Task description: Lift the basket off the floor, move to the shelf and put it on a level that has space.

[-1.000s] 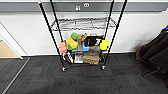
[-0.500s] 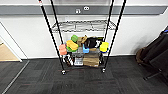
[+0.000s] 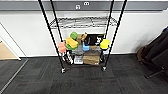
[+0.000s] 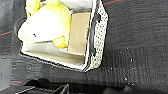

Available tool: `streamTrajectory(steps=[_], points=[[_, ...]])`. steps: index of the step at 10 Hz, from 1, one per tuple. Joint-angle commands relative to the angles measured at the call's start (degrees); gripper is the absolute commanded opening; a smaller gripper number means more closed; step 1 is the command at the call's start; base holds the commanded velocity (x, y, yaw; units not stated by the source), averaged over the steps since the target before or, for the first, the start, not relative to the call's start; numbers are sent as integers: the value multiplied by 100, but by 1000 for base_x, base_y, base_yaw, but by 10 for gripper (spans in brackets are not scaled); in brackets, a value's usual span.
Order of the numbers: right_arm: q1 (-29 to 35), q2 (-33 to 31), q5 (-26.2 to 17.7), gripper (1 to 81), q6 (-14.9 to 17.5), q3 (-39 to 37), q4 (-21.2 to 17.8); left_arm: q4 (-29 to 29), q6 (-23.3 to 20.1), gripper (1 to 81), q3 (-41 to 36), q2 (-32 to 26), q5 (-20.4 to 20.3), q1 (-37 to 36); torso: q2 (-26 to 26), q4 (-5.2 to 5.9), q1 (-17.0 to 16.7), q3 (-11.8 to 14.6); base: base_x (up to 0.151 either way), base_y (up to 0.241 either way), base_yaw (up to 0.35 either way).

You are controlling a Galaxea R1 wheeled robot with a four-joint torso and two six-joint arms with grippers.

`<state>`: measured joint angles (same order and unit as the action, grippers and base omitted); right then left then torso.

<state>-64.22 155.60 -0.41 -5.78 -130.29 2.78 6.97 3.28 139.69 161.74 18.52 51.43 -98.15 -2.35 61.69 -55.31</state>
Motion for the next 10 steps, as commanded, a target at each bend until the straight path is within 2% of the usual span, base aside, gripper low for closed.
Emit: streamTrajectory(steps=[1,2,4,6,10], points=[[528,0,-284,811,-46,31,-85,-12,-12,811,-21,-72,477,-691,-562,0,360,-469,0,0,0],[598,17,-284,811,-46,31,-85,-12,-12,811,-21,-72,477,-726,-739,0,474,-586,0,0,0],[720,61,-423,811,-46,31,-111,-12,-11,811,-21,-63,546,-832,-1115,0,714,-419,0,0,0],[870,141,-503,811,-46,14,-172,-12,-3,811,-21,-37,600,-928,-1416,0,909,-509,0,0,0],[959,211,-565,811,-46,5,-208,-47,-3,811,-21,7,644,-946,-2180,0,1387,-529,0,0,0]])
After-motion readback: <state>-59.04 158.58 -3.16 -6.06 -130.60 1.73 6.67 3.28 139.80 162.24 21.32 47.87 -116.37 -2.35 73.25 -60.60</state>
